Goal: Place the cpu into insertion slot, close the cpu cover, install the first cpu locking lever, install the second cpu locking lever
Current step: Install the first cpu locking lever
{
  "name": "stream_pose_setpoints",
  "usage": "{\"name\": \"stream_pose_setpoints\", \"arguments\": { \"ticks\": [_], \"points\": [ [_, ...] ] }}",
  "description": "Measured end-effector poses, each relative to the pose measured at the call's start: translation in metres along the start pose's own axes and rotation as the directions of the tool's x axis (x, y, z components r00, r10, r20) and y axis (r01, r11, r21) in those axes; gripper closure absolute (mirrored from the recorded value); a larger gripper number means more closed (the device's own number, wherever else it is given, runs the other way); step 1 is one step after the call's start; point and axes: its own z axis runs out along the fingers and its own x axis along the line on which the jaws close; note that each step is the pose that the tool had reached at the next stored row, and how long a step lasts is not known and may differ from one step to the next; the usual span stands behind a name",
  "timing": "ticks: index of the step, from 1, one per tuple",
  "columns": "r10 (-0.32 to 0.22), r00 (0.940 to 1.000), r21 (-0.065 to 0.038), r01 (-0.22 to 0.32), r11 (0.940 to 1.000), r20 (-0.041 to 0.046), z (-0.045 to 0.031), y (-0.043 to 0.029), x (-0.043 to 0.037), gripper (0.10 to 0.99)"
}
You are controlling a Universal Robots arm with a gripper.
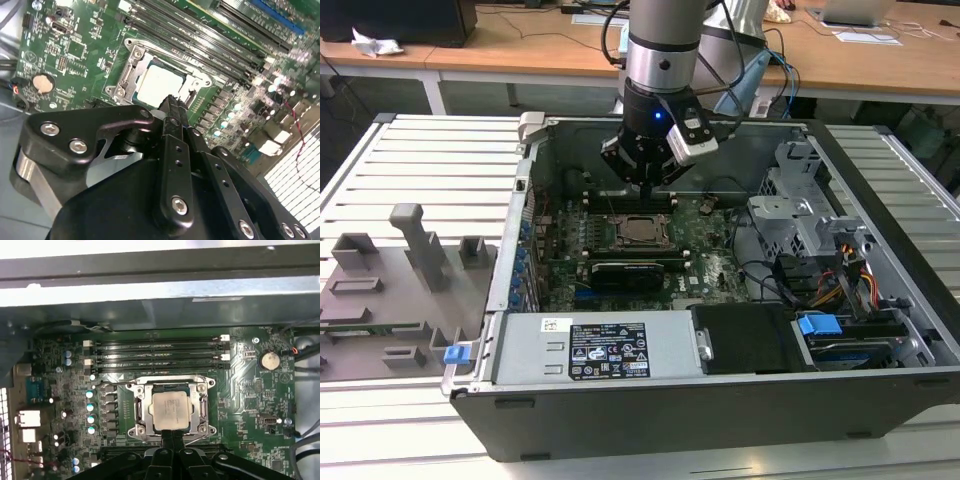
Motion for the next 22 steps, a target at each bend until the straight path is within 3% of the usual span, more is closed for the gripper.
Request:
{"name": "stream_pose_setpoints", "arguments": {
  "ticks": [3, 5, 7, 12, 13, 17, 22],
  "points": [
    [-0.022, 0.9998, 0.0, 0.022, 0.9998, 0.0022, 0.0, 0.0, 0.0009, 0.98],
    [-0.022, 0.9997, -0.001, 0.022, 0.9998, 0.013, 0.0002, -0.0001, 0.0065, 0.98],
    [-0.021, 0.9994, -0.001, 0.022, 0.9998, 0.0289, 0.0007, -0.0004, 0.0168, 0.98],
    [-0.021, 0.9989, -0.003, 0.021, 0.9998, 0.0424, 0.0017, -0.0008, 0.0312, 0.98],
    [-0.021, 0.9989, -0.006, 0.021, 0.9998, 0.0429, 0.0019, -0.0008, 0.0337, 0.98],
    [-0.02, 0.9989, -0.042, 0.021, 0.9989, 0.0426, 0.0025, -0.001, 0.0423, 0.98],
    [-0.014, 0.999, -0.055, 0.016, 0.9983, 0.0423, 0.005, -0.0011, 0.051, 0.98]
  ]
}}
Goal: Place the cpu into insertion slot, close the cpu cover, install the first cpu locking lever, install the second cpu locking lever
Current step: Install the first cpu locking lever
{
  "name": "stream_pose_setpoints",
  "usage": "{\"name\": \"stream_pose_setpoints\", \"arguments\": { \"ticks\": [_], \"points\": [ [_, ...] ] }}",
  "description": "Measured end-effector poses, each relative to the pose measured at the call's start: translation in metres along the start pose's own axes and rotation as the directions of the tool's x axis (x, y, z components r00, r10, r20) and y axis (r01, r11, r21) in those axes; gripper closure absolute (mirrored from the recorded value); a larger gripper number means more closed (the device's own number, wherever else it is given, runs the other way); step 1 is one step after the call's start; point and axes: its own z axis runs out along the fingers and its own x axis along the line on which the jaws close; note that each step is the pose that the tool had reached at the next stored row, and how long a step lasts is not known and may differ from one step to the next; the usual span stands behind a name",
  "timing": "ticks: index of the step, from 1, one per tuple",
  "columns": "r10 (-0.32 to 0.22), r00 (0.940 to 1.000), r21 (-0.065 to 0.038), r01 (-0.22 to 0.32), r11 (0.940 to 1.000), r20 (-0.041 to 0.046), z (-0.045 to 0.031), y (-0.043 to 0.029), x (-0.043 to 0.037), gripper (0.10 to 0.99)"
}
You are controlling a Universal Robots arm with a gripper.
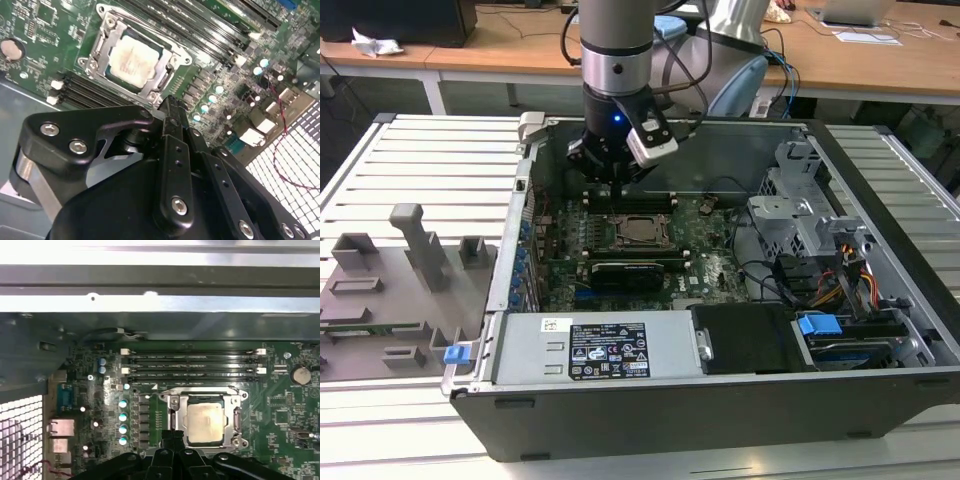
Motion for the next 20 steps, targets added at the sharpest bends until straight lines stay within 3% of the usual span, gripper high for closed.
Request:
{"name": "stream_pose_setpoints", "arguments": {
  "ticks": [14, 20],
  "points": [
    [0.0, 1.0, -0.002, 0.0, 1.0, 0.0001, 0.0016, -0.0002, 0.0166, 0.98],
    [0.0, 1.0, -0.004, 0.0, 1.0, 0.0001, 0.0024, 0.0028, 0.0204, 0.98]
  ]
}}
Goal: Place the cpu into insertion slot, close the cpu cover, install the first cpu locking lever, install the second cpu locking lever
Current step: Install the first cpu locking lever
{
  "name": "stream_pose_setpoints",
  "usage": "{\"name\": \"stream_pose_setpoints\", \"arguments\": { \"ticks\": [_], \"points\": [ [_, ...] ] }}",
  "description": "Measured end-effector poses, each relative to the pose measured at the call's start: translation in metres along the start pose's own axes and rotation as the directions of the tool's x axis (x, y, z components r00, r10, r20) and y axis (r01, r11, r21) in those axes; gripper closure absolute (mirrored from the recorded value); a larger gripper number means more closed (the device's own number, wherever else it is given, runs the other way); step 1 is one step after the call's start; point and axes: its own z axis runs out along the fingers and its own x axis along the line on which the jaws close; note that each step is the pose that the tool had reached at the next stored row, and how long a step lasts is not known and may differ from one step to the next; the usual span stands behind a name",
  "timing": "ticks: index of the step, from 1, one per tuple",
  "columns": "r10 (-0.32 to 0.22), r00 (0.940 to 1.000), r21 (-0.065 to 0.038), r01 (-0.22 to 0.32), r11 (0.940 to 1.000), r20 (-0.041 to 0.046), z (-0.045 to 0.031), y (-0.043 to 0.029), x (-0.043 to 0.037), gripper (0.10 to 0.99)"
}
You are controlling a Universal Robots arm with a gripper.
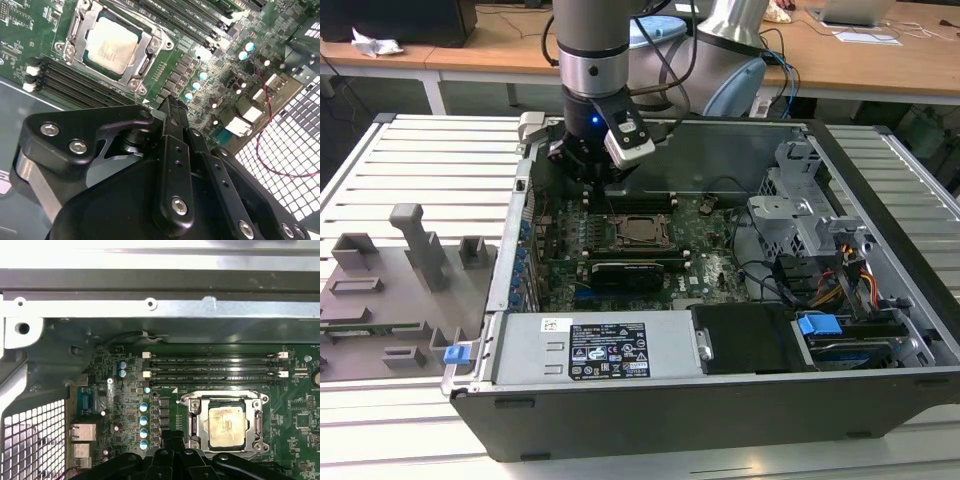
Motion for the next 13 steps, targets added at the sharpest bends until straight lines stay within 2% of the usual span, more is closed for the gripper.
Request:
{"name": "stream_pose_setpoints", "arguments": {
  "ticks": [4, 13],
  "points": [
    [0.0, 1.0, -0.004, 0.0, 1.0, -0.0001, 0.0014, 0.0068, 0.0031, 0.98],
    [0.0, 1.0, -0.005, 0.0, 1.0, -0.0001, 0.002, 0.0075, 0.0041, 0.98]
  ]
}}
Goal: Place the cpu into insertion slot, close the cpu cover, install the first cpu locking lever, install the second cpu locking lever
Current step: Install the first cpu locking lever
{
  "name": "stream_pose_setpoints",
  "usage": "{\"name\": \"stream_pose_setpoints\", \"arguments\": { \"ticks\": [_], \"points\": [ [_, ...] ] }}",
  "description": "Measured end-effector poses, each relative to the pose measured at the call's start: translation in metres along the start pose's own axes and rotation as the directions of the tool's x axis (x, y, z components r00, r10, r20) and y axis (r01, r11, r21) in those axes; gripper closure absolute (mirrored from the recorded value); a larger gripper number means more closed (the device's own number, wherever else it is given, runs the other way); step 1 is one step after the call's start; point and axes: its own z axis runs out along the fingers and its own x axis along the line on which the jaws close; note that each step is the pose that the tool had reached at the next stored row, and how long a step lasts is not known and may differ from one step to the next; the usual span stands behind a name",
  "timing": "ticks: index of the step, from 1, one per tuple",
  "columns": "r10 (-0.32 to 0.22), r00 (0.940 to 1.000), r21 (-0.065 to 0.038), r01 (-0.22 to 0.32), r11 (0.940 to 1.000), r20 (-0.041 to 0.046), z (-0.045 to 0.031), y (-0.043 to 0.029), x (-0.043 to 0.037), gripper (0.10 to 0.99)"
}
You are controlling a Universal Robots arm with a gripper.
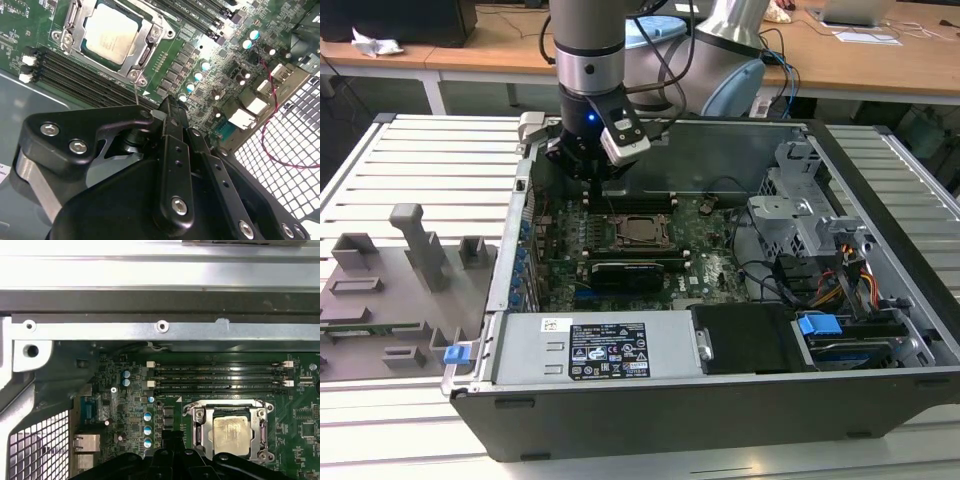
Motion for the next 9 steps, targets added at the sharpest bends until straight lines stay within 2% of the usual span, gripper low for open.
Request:
{"name": "stream_pose_setpoints", "arguments": {
  "ticks": [6, 9],
  "points": [
    [0.0, 1.0, 0.0, 0.0, 1.0, 0.0001, 0.0004, 0.001, 0.0004, 0.98],
    [0.0, 1.0, 0.0, 0.0, 1.0, 0.0001, 0.0007, 0.0048, 0.0006, 0.98]
  ]
}}
